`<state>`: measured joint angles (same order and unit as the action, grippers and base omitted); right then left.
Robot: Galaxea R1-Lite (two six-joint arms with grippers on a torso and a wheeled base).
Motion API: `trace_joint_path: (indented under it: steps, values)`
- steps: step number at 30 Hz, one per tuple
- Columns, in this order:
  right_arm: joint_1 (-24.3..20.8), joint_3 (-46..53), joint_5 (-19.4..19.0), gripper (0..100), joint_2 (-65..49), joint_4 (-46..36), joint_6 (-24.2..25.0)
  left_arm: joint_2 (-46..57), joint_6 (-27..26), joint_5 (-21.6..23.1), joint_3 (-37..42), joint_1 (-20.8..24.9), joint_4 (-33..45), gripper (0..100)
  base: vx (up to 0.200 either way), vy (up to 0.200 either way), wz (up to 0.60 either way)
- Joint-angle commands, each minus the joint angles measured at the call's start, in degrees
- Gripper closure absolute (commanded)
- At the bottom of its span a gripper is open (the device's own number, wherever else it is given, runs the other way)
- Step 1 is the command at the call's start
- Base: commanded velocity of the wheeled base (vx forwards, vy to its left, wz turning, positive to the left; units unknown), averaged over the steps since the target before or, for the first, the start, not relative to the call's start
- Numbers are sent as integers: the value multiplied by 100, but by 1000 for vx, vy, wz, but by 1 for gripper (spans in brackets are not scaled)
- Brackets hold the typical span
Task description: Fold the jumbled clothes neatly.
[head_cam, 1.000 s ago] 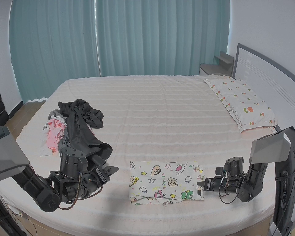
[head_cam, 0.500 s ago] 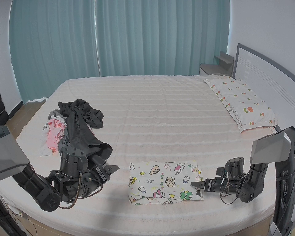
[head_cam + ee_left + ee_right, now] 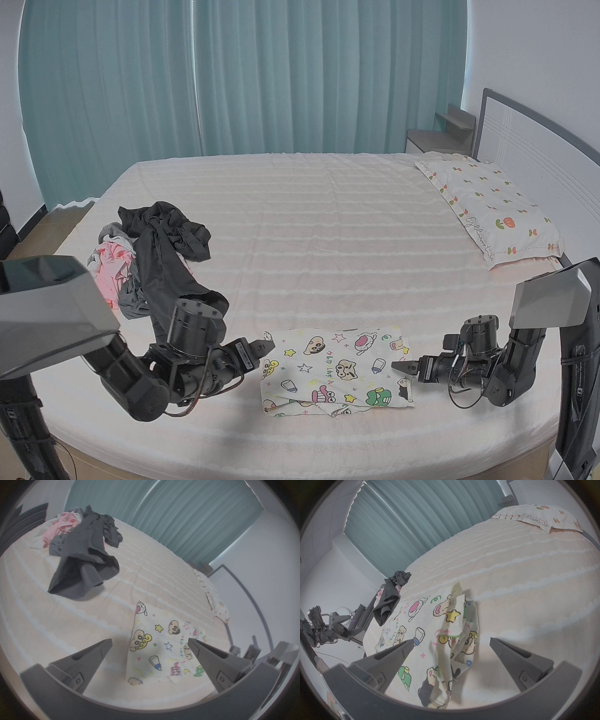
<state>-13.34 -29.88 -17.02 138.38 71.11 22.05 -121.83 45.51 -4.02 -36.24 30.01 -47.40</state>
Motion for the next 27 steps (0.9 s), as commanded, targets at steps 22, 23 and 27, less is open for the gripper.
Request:
trace_joint_path:
  steps: [22,23,27]
  values:
    - [-591,-1143,23,0,427,-853,-8,-2117,-1185,139,-1922,154,38,0,0,0,0]
    - [-635,-1196,23,0,436,-871,1,-2143,-1185,139,-1974,180,38,0,0,0,0]
    - [-679,-1275,23,100,427,-1020,1,-2178,-1185,130,-2062,295,29,0,0,0,0]
